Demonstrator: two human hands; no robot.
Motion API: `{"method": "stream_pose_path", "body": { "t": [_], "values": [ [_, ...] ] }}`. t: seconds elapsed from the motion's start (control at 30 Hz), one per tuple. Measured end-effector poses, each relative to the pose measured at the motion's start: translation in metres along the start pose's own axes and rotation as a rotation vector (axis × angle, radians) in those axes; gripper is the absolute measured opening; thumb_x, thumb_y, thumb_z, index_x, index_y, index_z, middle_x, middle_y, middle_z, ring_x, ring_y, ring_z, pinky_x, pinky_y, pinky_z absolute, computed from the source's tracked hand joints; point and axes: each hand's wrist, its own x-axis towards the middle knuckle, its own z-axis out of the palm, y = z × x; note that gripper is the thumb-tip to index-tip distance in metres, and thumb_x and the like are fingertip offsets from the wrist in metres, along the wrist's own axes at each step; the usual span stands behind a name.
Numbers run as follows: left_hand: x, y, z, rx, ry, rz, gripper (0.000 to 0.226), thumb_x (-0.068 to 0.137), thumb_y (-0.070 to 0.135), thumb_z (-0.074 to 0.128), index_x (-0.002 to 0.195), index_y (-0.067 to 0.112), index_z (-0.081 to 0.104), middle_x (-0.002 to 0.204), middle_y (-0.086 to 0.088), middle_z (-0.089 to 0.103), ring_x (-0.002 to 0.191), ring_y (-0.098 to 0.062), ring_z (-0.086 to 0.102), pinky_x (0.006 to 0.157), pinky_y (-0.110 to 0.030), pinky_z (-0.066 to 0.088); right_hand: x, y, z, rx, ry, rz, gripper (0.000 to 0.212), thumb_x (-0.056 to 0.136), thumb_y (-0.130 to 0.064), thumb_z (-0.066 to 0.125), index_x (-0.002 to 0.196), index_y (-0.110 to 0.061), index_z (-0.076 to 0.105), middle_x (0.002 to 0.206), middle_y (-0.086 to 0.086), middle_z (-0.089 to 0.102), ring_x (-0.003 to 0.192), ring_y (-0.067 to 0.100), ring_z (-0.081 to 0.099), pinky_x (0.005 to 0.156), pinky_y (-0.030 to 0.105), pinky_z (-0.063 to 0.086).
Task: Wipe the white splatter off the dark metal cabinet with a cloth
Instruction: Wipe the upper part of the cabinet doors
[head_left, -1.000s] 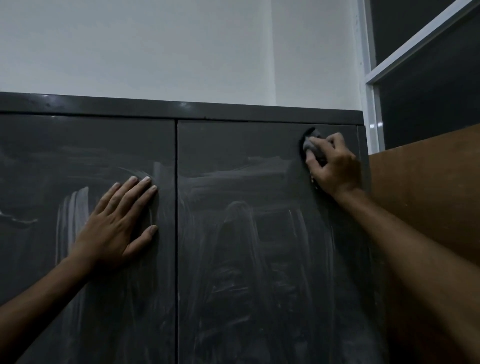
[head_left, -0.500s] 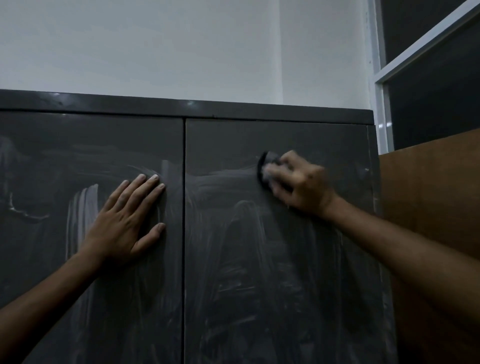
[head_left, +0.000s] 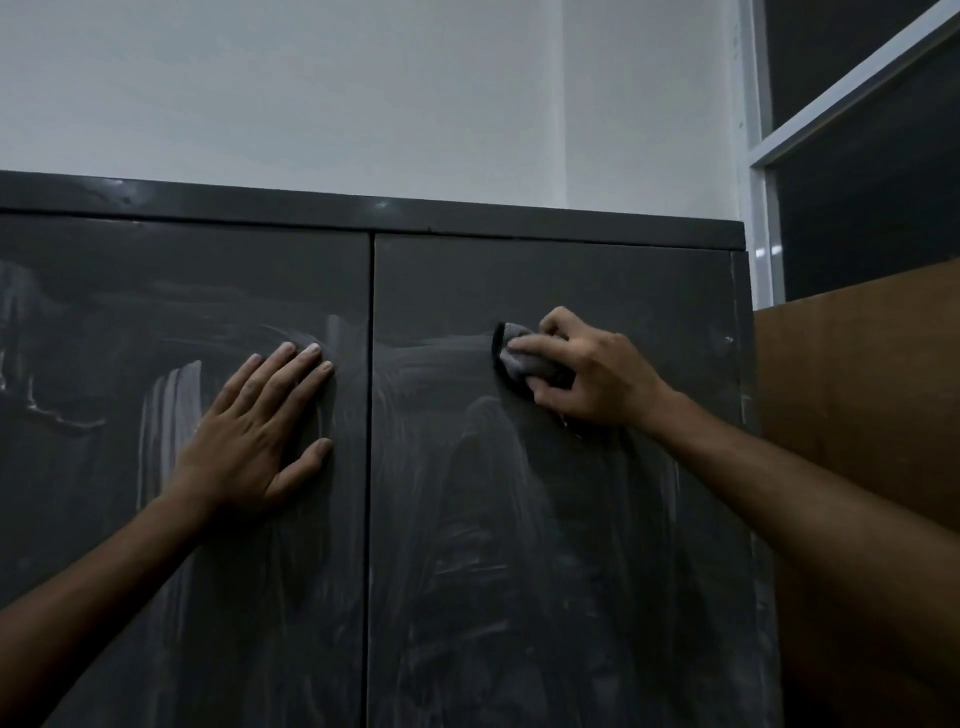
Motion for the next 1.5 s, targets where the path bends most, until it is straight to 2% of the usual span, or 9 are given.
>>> {"method": "stream_pose_path", "body": {
  "t": [0.1,0.23,0.33,0.53,0.73,0.9,1.13,1.33,1.5],
  "values": [
    [0.0,-0.001,0.0,-0.002,-0.002,0.001,0.084,0.099,0.061,0.035,0.165,0.011,0.025,0.173,-0.012,0.018,0.162,-0.028,0.011,0.13,-0.052,0.014,0.005,-0.004,-0.01,0.303,0.098,0.247,0.051,0.087,-0.028,0.078,0.129,-0.02,0.049,0.107,-0.002,0.066,0.081,0.007,0.065,0.069,0.023,0.053],
    [-0.001,-0.001,0.0,0.007,0.006,0.001,0.083,0.099,0.06,0.036,0.164,0.01,0.026,0.173,-0.013,0.019,0.162,-0.028,0.012,0.13,-0.051,0.014,0.016,0.013,-0.025,0.476,0.173,0.445,0.018,0.092,-0.026,0.077,0.103,-0.018,0.066,0.09,-0.001,0.07,0.076,0.008,0.064,0.066,0.018,0.049],
    [-0.001,-0.001,0.001,0.008,0.007,0.0,0.083,0.099,0.06,0.036,0.164,0.01,0.026,0.173,-0.012,0.018,0.162,-0.028,0.012,0.13,-0.052,0.015,0.018,0.025,-0.026,0.332,0.222,0.471,0.017,0.094,-0.027,0.074,0.108,-0.017,0.069,0.104,0.0,0.06,0.083,0.004,0.056,0.068,0.012,0.042],
    [-0.001,-0.002,0.002,0.014,0.008,0.005,0.083,0.099,0.061,0.036,0.164,0.01,0.026,0.173,-0.012,0.018,0.162,-0.028,0.011,0.131,-0.047,0.009,0.007,0.013,-0.003,-0.196,0.31,0.353,0.017,0.103,-0.029,0.056,0.109,-0.016,0.064,0.112,0.008,0.052,0.095,0.028,0.052,0.059,0.045,0.056],
    [-0.001,-0.001,0.001,0.017,-0.003,0.002,0.083,0.099,0.062,0.035,0.165,0.011,0.024,0.173,-0.012,0.017,0.162,-0.027,0.011,0.131,-0.047,0.008,0.002,0.007,0.018,-0.349,0.3,0.364,0.062,0.091,-0.067,0.055,0.117,-0.011,0.064,0.128,0.013,0.055,0.111,0.035,0.049,0.085,0.043,0.036],
    [-0.001,-0.001,0.001,0.011,0.009,-0.002,0.083,0.099,0.061,0.036,0.164,0.011,0.026,0.172,-0.013,0.019,0.161,-0.028,0.012,0.131,-0.048,0.011,0.018,0.007,0.022,-0.316,0.379,0.441,0.05,0.095,-0.045,0.06,0.134,-0.014,0.057,0.11,0.012,0.061,0.094,0.033,0.055,0.08,0.044,0.042],
    [-0.001,-0.001,0.001,0.008,0.019,0.011,0.083,0.099,0.06,0.036,0.164,0.009,0.027,0.172,-0.013,0.019,0.161,-0.029,0.012,0.131,-0.049,0.011,-0.012,-0.007,0.03,-0.289,0.246,-0.16,0.033,0.096,-0.034,0.067,0.119,-0.011,0.074,0.103,0.015,0.066,0.087,0.033,0.058,0.074,0.044,0.046],
    [-0.001,0.0,0.0,0.004,0.021,0.009,0.083,0.099,0.059,0.037,0.163,0.009,0.028,0.172,-0.013,0.019,0.161,-0.029,0.012,0.13,-0.05,0.012,0.013,0.023,0.016,-0.237,0.54,0.458,0.027,0.09,-0.031,0.067,0.111,-0.015,0.074,0.104,0.014,0.059,0.096,0.038,0.054,0.079,0.049,0.048],
    [-0.002,0.0,0.0,0.008,0.013,0.006,0.083,0.099,0.06,0.036,0.164,0.011,0.026,0.172,-0.013,0.019,0.162,-0.028,0.012,0.131,-0.05,0.011,-0.024,0.011,0.024,-0.252,0.228,-0.133,0.02,0.092,-0.024,0.068,0.105,-0.01,0.074,0.103,0.017,0.063,0.088,0.036,0.056,0.074,0.045,0.046]
  ]
}}
